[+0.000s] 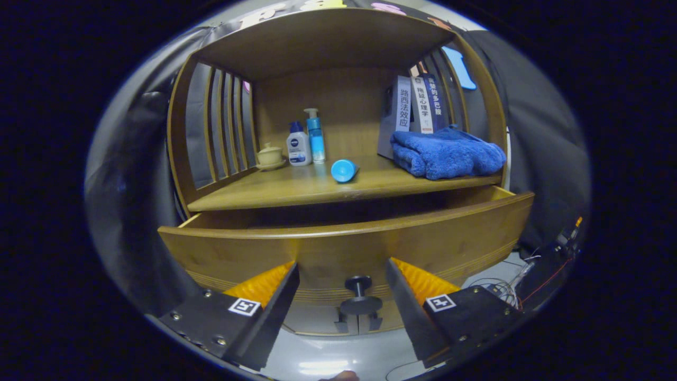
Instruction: Pull open the drawer, take out the items inside it, and place them on the countertop above the cabinet.
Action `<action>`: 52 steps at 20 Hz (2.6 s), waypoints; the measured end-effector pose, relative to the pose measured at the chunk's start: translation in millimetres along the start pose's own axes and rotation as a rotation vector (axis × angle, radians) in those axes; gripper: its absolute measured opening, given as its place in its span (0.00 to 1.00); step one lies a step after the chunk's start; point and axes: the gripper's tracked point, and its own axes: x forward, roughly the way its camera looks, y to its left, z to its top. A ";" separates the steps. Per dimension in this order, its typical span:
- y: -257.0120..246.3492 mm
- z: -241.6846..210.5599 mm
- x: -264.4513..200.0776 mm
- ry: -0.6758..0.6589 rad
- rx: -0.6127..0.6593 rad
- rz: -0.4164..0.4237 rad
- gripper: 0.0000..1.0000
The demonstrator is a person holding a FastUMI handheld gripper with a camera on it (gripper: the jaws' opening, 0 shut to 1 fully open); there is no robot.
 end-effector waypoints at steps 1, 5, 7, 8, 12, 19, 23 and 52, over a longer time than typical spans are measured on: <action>1.1 2.2 6.7 0.000 0.000 -0.003 0.98; 2.3 8.0 24.2 -0.005 0.004 0.001 0.98; 3.0 9.9 33.1 -0.010 0.006 0.001 0.98; 3.2 10.8 37.5 -0.011 0.008 0.001 0.98; 4.3 14.7 50.6 -0.011 0.010 0.002 0.98; 3.6 14.1 53.6 -0.038 0.051 0.017 0.98; 3.0 13.4 53.2 -0.039 0.048 0.018 0.98; 15.5 18.1 44.2 -0.066 0.067 0.047 0.97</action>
